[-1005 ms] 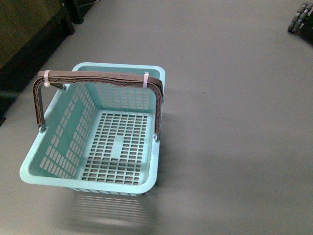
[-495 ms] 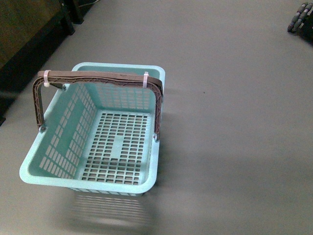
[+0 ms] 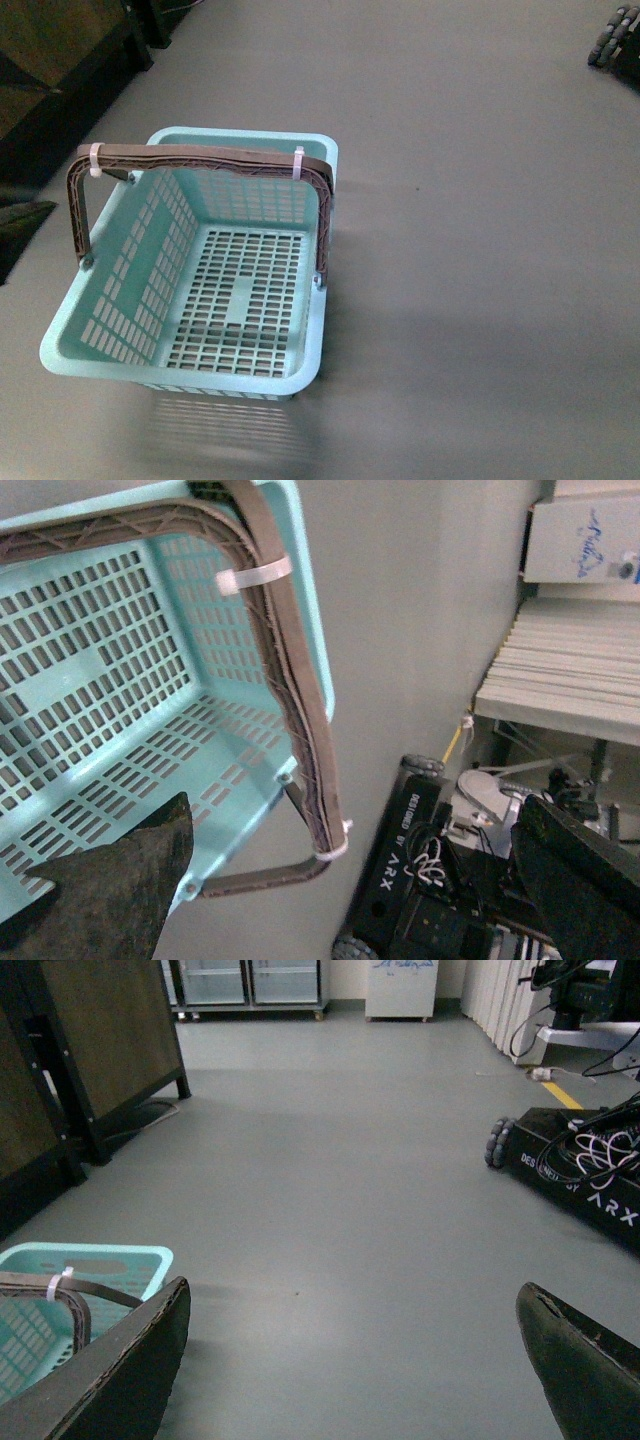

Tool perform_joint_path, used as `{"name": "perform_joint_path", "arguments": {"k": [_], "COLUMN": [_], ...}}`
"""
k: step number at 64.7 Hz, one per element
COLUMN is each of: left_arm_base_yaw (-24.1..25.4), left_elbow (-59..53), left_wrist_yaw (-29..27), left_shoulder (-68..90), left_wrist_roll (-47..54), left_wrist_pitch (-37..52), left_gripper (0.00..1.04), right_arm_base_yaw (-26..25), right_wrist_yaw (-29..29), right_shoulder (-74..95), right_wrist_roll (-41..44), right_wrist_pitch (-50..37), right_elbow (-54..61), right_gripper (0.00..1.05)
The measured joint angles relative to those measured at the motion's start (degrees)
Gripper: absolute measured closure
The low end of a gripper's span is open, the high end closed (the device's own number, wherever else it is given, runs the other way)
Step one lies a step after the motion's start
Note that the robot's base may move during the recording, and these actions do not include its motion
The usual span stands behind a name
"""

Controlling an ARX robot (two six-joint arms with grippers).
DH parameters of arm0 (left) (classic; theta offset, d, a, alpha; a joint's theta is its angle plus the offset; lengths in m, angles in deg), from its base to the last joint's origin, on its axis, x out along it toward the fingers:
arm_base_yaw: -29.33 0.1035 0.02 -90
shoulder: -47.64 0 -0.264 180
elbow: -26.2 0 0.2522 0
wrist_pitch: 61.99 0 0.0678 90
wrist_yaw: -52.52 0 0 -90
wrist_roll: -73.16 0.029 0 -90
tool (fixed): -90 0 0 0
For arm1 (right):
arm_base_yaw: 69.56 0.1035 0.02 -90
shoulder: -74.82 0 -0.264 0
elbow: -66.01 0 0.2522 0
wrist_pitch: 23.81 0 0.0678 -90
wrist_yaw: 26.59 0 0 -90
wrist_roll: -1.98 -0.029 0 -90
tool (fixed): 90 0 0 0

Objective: Pick mango and avocado into basket

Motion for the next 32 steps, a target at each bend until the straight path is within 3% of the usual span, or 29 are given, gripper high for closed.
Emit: {"name": "perform_joint_path", "arguments": {"k": [15, 32], "left_arm_base_yaw": [-8.7, -12.0], "left_elbow": [16.7, 32.5], "left_wrist_yaw": [-7.7, -10.5], "left_shoulder": [21.1, 31.8], "left_wrist_roll": [-6.4, -8.5], "left_wrist_pitch": [0.1, -2.7], "left_gripper": [0.08, 0.08], "right_arm_base_yaw": [0.0, 0.0], "right_wrist_yaw": [0.0, 0.0], "right_shoulder": [0.0, 0.0], "right_wrist_roll": [0.0, 0.0], "right_wrist_pitch": [0.0, 0.0], "right_elbow": [0.0, 0.0], "right_gripper": [0.09, 0.09]}}
